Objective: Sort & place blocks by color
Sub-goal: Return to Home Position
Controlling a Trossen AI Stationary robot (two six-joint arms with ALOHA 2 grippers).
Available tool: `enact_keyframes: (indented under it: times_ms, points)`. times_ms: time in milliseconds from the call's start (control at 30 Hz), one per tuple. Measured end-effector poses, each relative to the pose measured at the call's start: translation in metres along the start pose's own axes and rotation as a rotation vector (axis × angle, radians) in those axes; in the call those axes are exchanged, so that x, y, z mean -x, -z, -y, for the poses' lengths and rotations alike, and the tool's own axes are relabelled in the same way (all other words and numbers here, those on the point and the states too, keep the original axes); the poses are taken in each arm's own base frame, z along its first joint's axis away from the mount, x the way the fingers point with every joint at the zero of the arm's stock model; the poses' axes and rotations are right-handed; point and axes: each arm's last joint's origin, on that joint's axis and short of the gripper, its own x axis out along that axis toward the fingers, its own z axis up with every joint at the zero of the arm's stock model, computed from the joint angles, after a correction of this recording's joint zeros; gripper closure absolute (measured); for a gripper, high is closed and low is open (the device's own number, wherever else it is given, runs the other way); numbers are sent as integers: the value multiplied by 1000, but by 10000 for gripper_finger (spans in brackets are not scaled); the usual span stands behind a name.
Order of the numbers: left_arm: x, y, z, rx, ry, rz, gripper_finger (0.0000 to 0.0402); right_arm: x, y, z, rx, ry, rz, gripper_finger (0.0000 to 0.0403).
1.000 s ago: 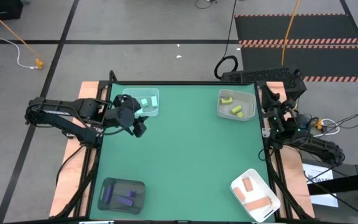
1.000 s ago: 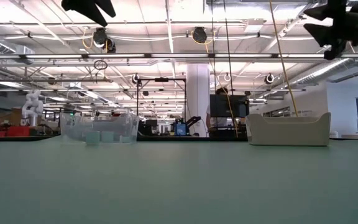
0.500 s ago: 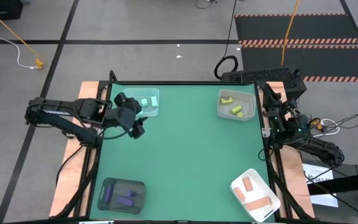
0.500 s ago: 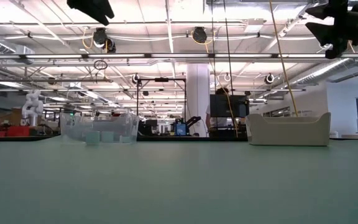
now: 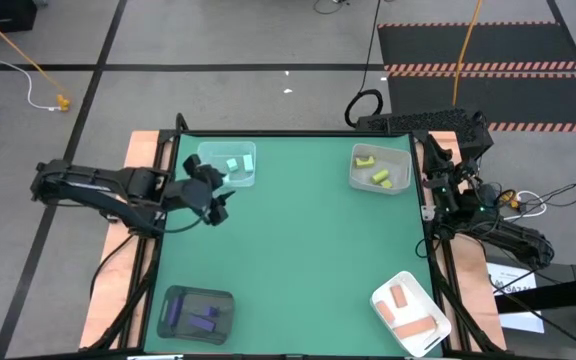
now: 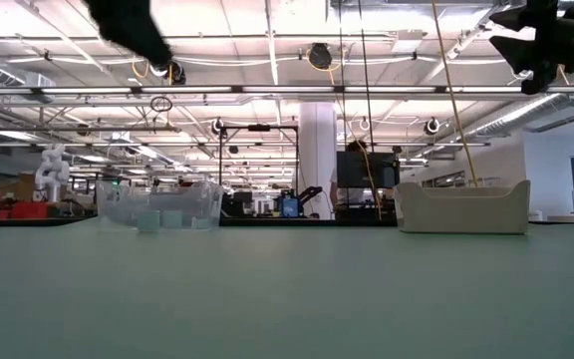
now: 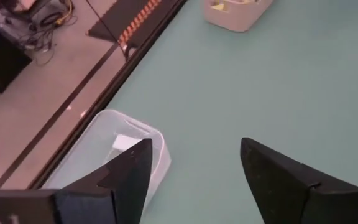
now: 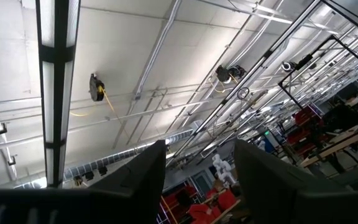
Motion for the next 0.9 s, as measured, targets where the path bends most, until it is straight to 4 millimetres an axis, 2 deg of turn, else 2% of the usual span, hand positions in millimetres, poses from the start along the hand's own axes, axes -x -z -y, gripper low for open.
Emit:
enact_keyframes:
  times_ms: [133,233,500,667,900]
  points:
    - [-9,39,-8,-26,23,32,158,0,0,0,1,0,-2,222]
    - [-9,66,-18,22,35,90,158,0,0,0,1,1,-3,222]
    - [-30,133,-33,337,98,327,158,0,1,0,3,2,-6,222]
    - [-50,162,-30,361,135,530,158,0,1,0,3,2,-7,222]
    - [-60,175,-27,368,149,659,158,0,1,0,3,1,-7,222]
